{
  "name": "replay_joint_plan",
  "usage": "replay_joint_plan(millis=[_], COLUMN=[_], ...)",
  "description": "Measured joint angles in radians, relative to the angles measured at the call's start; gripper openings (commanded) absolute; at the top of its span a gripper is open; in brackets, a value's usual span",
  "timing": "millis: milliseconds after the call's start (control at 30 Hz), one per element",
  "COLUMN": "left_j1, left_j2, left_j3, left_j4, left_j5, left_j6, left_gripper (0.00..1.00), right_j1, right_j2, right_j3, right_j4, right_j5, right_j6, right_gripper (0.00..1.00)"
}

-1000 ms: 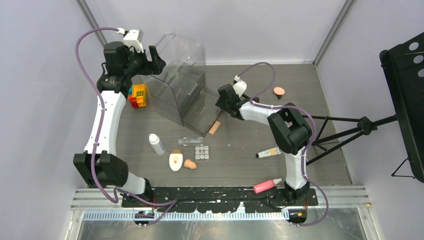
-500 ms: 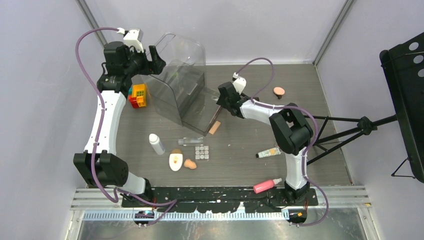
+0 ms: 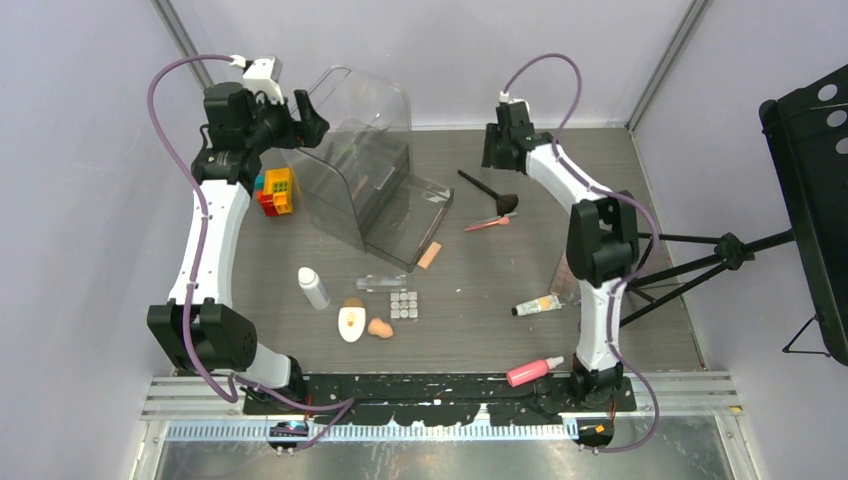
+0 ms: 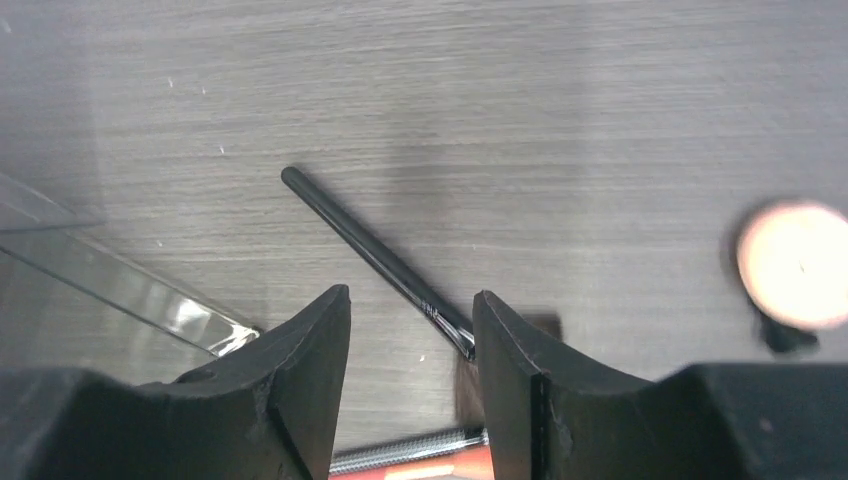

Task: Organize the makeup
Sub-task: Pick up the makeup brush from the center of the board.

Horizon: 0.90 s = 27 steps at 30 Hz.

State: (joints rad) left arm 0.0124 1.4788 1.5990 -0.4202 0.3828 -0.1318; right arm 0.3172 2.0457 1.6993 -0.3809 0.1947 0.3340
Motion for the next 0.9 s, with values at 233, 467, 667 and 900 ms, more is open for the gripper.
replay_joint_plan(millis=[233,467,667,900], left_j1=[0.011,0.014,0.014,0.016], left_j2=[0.002,0.002,0.002,0.002], left_j3=[0.000,0.000,0.000,0.000], left_j4=[0.007,0.008,0.008,0.008], left_j5=[0.014,0.023,0.024,0.028], left_j6=[-0.016,-0.020,-0.021,-0.022], left_gripper=[0.82,0.82,0.82,0.82], right_j1=[-0.012,-0.002,-0.002,-0.008], right_j2=[0.303,0.343,0.344,0.363], right_j3=[0.334,0.343,0.344,0.386], right_j4=[-0.280,-0.335,-0.364,-0.409], right_j5=[-0.176,-0.197,-0.196,-0.180], right_j6=[-0.302,-0.466,-0.530,-0.540], right_gripper=[0.56,0.51,0.35,0.01])
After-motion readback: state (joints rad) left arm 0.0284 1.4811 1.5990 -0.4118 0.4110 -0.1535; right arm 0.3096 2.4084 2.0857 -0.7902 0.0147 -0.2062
